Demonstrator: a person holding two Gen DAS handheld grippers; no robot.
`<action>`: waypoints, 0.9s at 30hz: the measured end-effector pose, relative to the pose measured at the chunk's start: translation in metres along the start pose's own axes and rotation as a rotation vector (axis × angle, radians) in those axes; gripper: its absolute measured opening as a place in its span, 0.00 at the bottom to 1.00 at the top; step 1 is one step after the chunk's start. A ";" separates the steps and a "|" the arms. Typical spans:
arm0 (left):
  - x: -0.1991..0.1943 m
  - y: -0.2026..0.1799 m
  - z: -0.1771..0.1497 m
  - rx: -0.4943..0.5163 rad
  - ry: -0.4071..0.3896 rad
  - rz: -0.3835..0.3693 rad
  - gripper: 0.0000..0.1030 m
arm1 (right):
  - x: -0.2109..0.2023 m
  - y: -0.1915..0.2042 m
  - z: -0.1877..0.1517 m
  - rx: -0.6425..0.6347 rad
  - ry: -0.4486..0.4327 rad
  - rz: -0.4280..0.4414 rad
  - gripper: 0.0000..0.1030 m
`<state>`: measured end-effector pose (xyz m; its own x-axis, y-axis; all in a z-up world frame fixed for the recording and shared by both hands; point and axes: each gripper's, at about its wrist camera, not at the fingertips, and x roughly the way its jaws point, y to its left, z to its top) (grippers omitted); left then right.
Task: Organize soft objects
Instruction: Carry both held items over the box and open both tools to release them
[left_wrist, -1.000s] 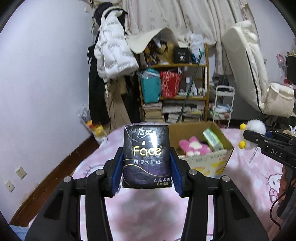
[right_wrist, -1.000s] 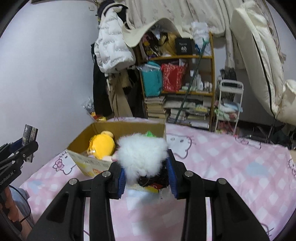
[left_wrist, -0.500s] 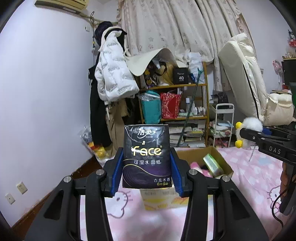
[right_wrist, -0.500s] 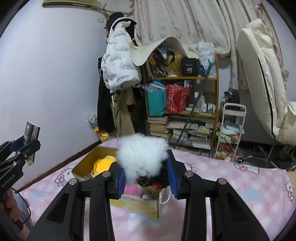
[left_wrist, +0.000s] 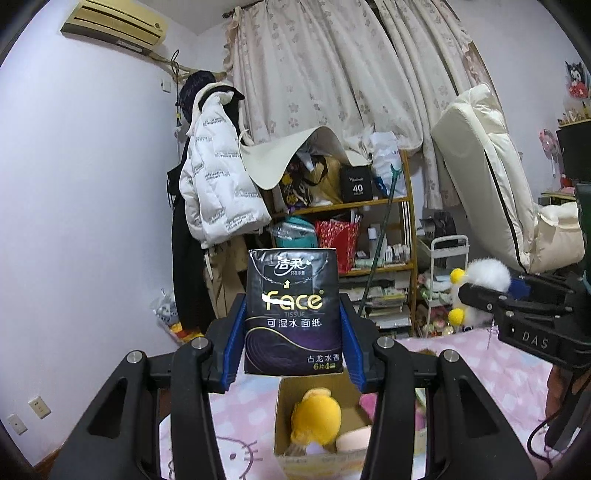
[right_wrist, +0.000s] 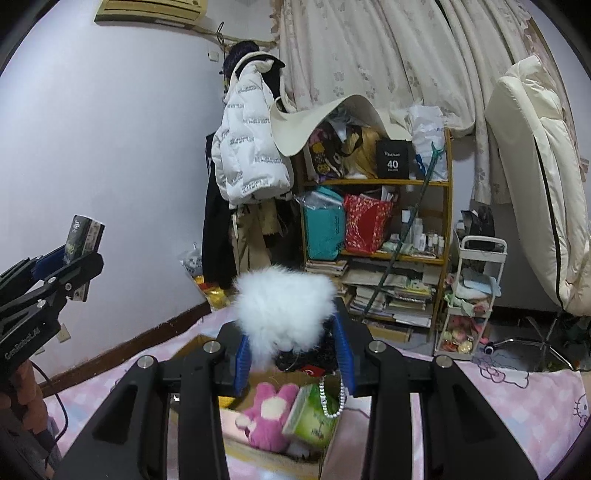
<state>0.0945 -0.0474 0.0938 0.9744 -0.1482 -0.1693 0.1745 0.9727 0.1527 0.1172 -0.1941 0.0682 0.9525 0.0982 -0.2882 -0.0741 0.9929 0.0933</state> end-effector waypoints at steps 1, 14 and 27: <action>0.003 0.000 0.000 -0.006 -0.005 0.000 0.44 | 0.001 0.000 0.001 0.004 -0.004 0.002 0.39; 0.050 0.001 -0.048 -0.069 0.136 -0.032 0.44 | 0.031 -0.007 -0.028 0.063 0.047 0.024 0.40; 0.079 -0.003 -0.079 -0.076 0.262 -0.053 0.45 | 0.056 -0.010 -0.052 0.091 0.133 0.059 0.41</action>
<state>0.1598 -0.0475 0.0030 0.8926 -0.1573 -0.4224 0.2029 0.9770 0.0650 0.1554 -0.1949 0.0015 0.8993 0.1704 -0.4028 -0.0960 0.9754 0.1982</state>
